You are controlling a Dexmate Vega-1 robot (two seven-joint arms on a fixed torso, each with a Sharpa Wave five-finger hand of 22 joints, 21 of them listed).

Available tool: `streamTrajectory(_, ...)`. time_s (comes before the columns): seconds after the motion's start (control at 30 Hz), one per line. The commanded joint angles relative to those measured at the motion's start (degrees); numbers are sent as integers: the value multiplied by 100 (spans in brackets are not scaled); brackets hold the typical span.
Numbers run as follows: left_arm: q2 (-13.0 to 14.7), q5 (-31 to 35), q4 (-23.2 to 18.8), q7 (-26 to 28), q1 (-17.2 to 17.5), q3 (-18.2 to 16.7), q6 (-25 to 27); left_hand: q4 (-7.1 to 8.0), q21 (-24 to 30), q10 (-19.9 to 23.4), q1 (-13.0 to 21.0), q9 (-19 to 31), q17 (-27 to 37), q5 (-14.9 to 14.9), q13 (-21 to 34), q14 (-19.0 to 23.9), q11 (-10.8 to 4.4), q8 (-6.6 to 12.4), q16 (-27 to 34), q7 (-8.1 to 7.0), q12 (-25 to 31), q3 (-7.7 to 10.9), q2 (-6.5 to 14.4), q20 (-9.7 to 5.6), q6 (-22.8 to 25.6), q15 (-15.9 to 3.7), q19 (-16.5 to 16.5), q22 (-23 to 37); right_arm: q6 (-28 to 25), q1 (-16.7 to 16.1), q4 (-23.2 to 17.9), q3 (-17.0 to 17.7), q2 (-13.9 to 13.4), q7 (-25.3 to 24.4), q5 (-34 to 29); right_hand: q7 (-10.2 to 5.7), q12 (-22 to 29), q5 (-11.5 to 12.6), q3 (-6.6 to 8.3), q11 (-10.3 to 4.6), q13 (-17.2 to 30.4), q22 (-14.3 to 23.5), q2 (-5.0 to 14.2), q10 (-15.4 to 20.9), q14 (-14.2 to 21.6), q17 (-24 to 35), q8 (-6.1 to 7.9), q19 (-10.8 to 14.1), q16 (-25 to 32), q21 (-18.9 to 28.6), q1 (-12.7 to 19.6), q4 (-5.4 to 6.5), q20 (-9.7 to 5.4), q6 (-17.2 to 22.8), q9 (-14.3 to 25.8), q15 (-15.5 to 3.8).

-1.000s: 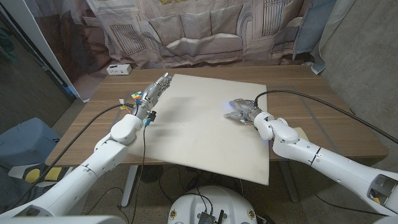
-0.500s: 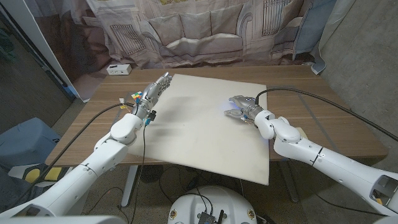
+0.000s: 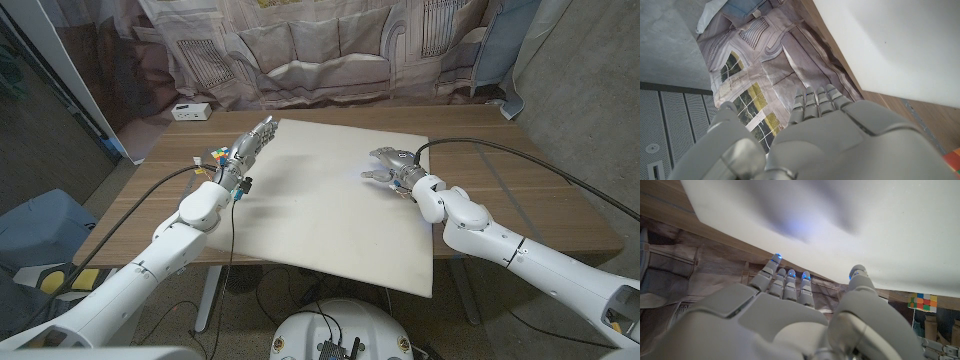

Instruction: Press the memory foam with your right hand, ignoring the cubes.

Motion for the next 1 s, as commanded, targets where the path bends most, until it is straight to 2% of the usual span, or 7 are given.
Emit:
streamTrajectory(0.03, -27, 42, 8, 6, -36, 26, -14, -18, 1, 64, 0, 30, 9, -7, 8, 41, 0, -3, -3, 8, -4, 13, 37, 4, 48, -16, -34, 26, 5, -185, -211, 232, -85, -223, 141, -19, 34, -24, 10, -2, 20, -4, -20, 52, 67, 18, -10, 55, 25, -5, 31, 18, 13, -10, 7, 14)
streamTrajectory(0.23, -38, 56, -1, 11, -39, 40, -23, -23, -1, 55, -3, 30, 9, -7, 9, 41, 22, -2, -3, 14, -9, 12, 39, -22, 50, -7, -41, 26, 43, -285, -301, 343, -137, -349, 244, -4, 34, -25, 9, 18, 20, -4, -23, 56, 71, 19, -12, 65, 26, -4, 33, 21, 10, -10, 8, 19)
streamTrajectory(0.4, -34, 75, -23, 18, -43, 52, 0, -28, 9, 62, -4, 30, 9, -7, 9, 44, 26, -5, -2, 31, -7, 10, 41, -100, 43, -3, -17, 25, 169, -401, -339, 493, -165, -551, 438, 24, 36, -27, 8, 25, 21, -4, -26, 71, 159, 22, -17, 187, 59, 34, 37, 26, 1, -14, 10, -4)
streamTrajectory(0.67, -24, 97, -60, 32, -33, 61, 21, -33, 8, 60, -6, 30, 8, -7, 9, 42, 20, -5, -3, 33, -9, 9, 42, -105, 41, 2, -18, 24, 319, -566, -422, 696, -224, -872, 641, 141, 42, -30, 5, 67, 21, -3, -39, 106, 213, 22, -35, 367, 73, 83, 52, 26, -32, -50, 11, 2)
streamTrajectory(1.0, 1, 137, -161, 95, 12, 41, 46, -41, 4, 57, -8, 30, 8, -7, 9, 41, 9, -8, -4, 30, -11, 7, 44, -91, 32, -6, -27, 24, 698, -755, -501, 1006, -282, -1199, 1097, 249, 46, -31, 2, 87, 21, -4, -49, 133, 251, 24, -61, 411, 82, 80, 64, 24, -24, -119, 9, 19)
